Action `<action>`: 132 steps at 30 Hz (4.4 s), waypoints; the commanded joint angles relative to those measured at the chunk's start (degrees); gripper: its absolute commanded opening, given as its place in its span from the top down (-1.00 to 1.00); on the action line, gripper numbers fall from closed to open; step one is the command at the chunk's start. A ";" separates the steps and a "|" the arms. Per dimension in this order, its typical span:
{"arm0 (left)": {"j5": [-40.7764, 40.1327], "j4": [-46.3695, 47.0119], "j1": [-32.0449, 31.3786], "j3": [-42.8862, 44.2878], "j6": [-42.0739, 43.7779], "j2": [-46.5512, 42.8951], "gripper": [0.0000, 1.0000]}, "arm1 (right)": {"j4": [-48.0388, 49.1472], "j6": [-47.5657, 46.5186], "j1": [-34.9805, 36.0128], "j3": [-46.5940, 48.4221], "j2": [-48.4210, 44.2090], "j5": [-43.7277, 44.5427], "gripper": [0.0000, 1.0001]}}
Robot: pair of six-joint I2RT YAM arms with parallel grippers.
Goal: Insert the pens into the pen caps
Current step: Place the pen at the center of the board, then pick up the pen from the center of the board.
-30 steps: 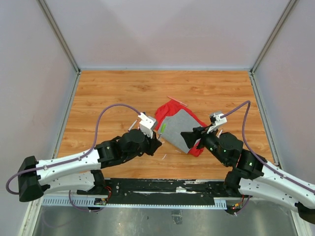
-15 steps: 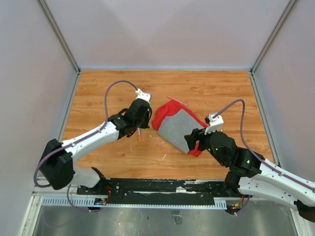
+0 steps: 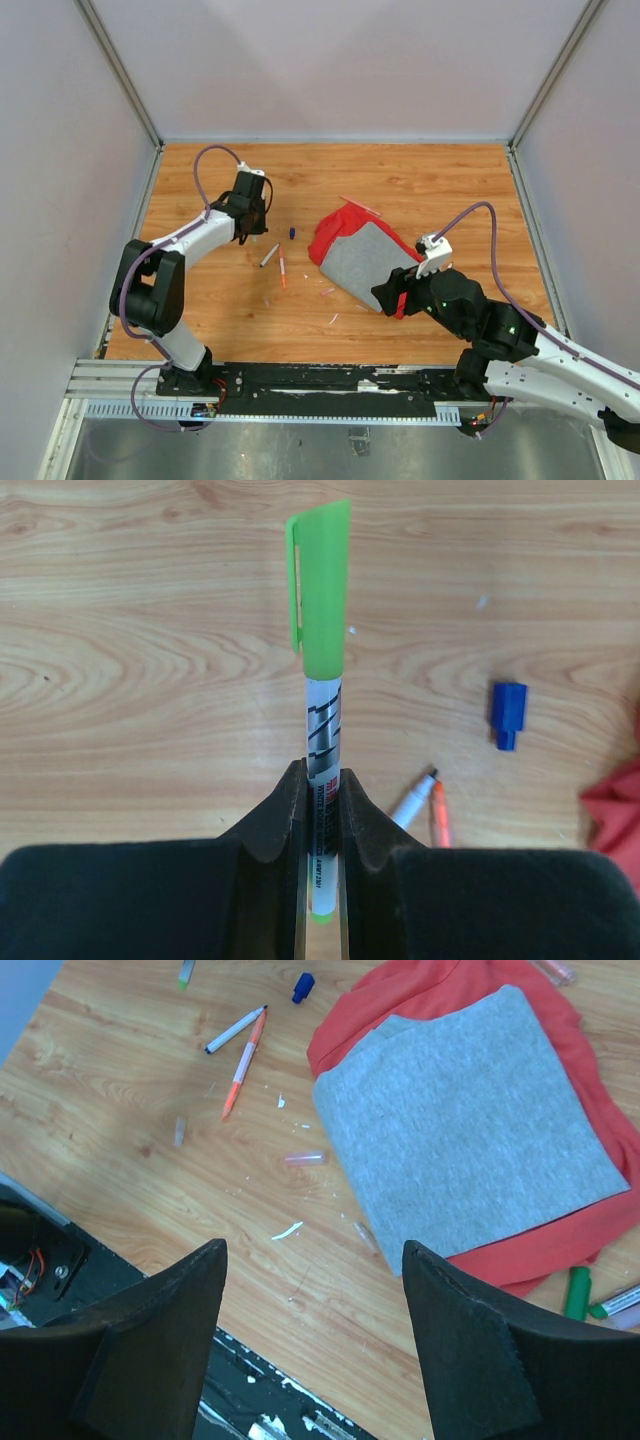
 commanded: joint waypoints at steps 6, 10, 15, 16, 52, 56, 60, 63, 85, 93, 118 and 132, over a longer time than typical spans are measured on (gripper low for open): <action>5.09 3.00 4.37 4.86 2.98 7.96 0.99 | -2.00 2.46 0.71 1.12 -0.90 -3.36 -0.43; 5.29 3.17 4.47 5.63 3.21 10.24 0.99 | -1.31 3.28 0.71 0.66 -0.94 -3.45 -0.43; 4.65 2.56 4.58 6.05 2.61 12.52 0.98 | -1.31 3.60 0.71 0.52 -0.98 -3.48 -0.43; 4.45 2.45 4.59 6.15 2.43 12.80 0.95 | -1.36 3.57 0.71 0.54 -1.03 -3.53 -0.43; 2.40 -1.01 4.58 6.30 -3.11 13.60 0.69 | -3.62 4.01 0.71 -1.79 -6.37 -0.44 -0.45; 2.61 -0.72 4.58 6.17 -2.92 12.97 0.47 | -3.79 3.86 0.71 -1.81 -6.49 -0.20 -0.45; 2.63 -1.17 4.58 7.33 -2.61 12.19 0.36 | -3.89 3.93 0.70 -1.91 -6.36 0.26 -0.46; 3.67 -1.81 4.53 8.71 -2.39 11.09 0.33 | -4.49 3.96 0.71 -1.35 -5.62 1.95 -0.46; 1.26 -10.96 -13.01 4.20 -1.59 -16.33 0.32 | -7.08 0.87 -35.81 0.62 14.04 -7.85 -0.34; 1.44 -14.44 -15.02 -2.15 0.39 -27.42 0.32 | 0.83 0.52 -47.55 -0.69 23.97 -9.89 -0.23; 1.81 -12.09 -15.02 -9.77 0.63 -30.78 0.35 | 6.85 -0.78 -55.54 3.89 45.17 -10.09 0.24; 2.56 -11.91 -15.02 -9.89 0.90 -30.22 0.34 | 6.99 -1.09 -55.71 3.57 47.04 -9.09 0.30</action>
